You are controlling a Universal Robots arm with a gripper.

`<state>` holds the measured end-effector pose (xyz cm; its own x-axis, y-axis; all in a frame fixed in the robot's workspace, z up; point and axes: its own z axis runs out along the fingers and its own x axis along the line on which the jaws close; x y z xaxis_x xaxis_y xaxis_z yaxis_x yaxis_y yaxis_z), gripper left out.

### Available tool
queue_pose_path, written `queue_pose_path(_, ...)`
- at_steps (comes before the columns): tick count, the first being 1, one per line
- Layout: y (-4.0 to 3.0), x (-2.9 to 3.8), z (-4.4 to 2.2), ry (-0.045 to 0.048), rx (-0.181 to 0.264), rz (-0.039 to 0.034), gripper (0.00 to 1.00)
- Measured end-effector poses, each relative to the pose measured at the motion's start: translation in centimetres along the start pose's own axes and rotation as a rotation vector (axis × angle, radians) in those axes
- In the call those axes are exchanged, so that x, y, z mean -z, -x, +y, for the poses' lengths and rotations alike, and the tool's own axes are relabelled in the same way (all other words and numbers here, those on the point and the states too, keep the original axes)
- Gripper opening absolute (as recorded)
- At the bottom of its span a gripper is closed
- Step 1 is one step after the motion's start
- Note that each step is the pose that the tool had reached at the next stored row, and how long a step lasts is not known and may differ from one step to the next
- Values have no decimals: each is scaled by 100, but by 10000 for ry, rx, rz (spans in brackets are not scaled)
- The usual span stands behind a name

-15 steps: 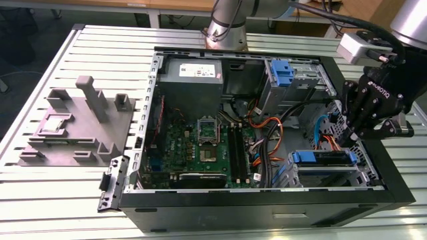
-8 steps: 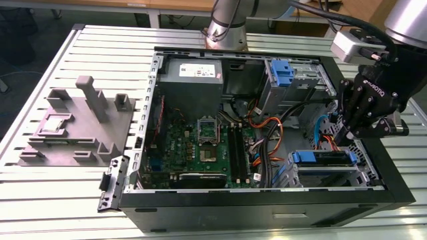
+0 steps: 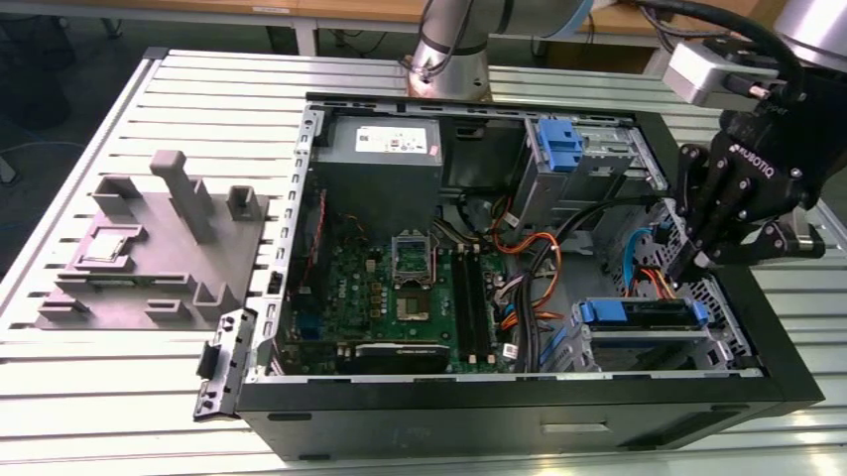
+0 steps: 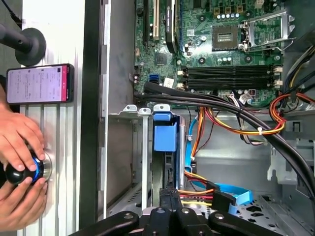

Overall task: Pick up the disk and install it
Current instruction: 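Insert the second disk wire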

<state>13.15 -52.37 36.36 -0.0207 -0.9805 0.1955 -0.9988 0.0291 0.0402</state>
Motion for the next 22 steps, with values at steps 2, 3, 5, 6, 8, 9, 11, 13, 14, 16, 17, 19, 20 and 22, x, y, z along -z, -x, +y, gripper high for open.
queue_pose_path(2,-4,34,7,0,-1,1,10)
queue_pose_path(3,-3,47,11,0,-1,0,10)
queue_pose_path(5,2,81,13,0,2,0,10)
queue_pose_path(6,12,98,15,0,1,-2,10)
queue_pose_path(8,42,130,17,0,0,5,10)
queue_pose_path(9,53,142,18,0,0,5,10)
queue_pose_path(11,72,166,20,0,-1,8,10)
queue_pose_path(13,81,182,21,1,-1,6,10)
queue_pose_path(14,87,193,22,0,-1,13,10)
queue_pose_path(16,112,221,23,0,-2,32,10)
queue_pose_path(17,126,234,24,0,-1,40,10)
queue_pose_path(19,156,259,26,2,-2,52,10)
queue_pose_path(20,168,269,27,2,-2,55,10)
queue_pose_path(22,196,277,28,5,-2,60,10)
